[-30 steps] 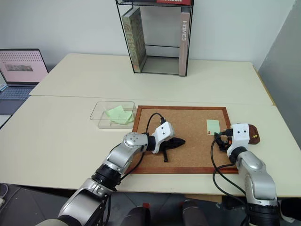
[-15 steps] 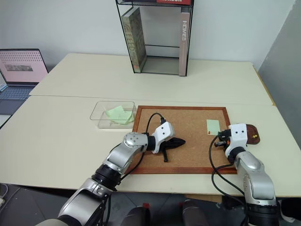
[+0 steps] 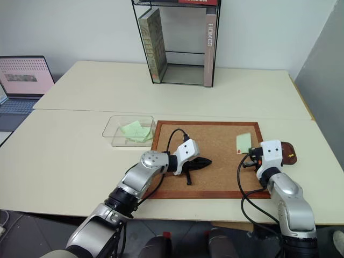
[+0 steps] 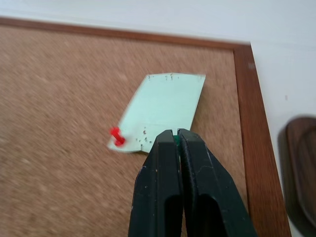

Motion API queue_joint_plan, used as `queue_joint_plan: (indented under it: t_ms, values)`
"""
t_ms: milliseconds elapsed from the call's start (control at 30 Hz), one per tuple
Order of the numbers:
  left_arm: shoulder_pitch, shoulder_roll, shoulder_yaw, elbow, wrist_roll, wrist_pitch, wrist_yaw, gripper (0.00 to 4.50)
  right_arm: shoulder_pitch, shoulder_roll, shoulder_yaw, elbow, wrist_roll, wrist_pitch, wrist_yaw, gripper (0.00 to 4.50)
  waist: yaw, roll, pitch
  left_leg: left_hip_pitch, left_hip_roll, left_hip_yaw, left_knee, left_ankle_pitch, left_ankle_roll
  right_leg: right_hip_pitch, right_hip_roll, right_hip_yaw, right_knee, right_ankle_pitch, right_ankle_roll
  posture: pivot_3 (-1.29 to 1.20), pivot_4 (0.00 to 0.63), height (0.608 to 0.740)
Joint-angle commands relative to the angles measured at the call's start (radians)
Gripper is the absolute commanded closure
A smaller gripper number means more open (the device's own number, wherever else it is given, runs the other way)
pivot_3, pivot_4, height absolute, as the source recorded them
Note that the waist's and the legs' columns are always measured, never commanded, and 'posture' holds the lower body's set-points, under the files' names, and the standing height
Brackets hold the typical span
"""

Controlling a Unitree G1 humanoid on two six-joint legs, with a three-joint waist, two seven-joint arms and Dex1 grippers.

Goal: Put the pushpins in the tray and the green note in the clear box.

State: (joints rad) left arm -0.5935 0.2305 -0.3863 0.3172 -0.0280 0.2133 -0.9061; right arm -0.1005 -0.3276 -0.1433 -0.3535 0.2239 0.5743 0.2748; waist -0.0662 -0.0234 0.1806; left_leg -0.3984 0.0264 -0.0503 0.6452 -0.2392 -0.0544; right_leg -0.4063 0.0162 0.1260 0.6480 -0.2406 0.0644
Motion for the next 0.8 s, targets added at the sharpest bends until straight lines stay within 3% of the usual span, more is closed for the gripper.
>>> queue_joint_plan:
  t_ms: [33,500,800]
  values:
    - [0.011,0.012,-0.023,0.019,0.035,0.022,-0.002,4.5,-0.014,0.006,-0.008,-0.064,0.017,0.01,-0.012,4.45,0.0,0.0,0.0,0.0,0.0,0.0,0.0,0.0,0.0,0.0,0.0,0.0,0.0,0.0,-0.001,0.0,0.15,0.74]
    - [0.016,0.01,-0.029,0.012,0.036,0.029,-0.002,4.5,0.004,-0.065,-0.166,-0.149,0.073,0.089,-0.027,4.45,0.001,0.0,0.0,0.0,0.0,0.0,0.0,0.0,0.0,0.0,0.0,0.0,0.0,0.0,-0.001,0.0,0.15,0.74]
    - [0.015,0.006,-0.032,0.016,0.037,0.025,-0.004,4.5,0.046,-0.16,-0.257,-0.05,0.02,0.093,-0.042,4.45,0.002,0.0,0.0,0.0,0.0,0.0,0.0,0.0,0.0,0.0,0.0,0.0,-0.001,-0.001,-0.001,0.0,0.15,0.74]
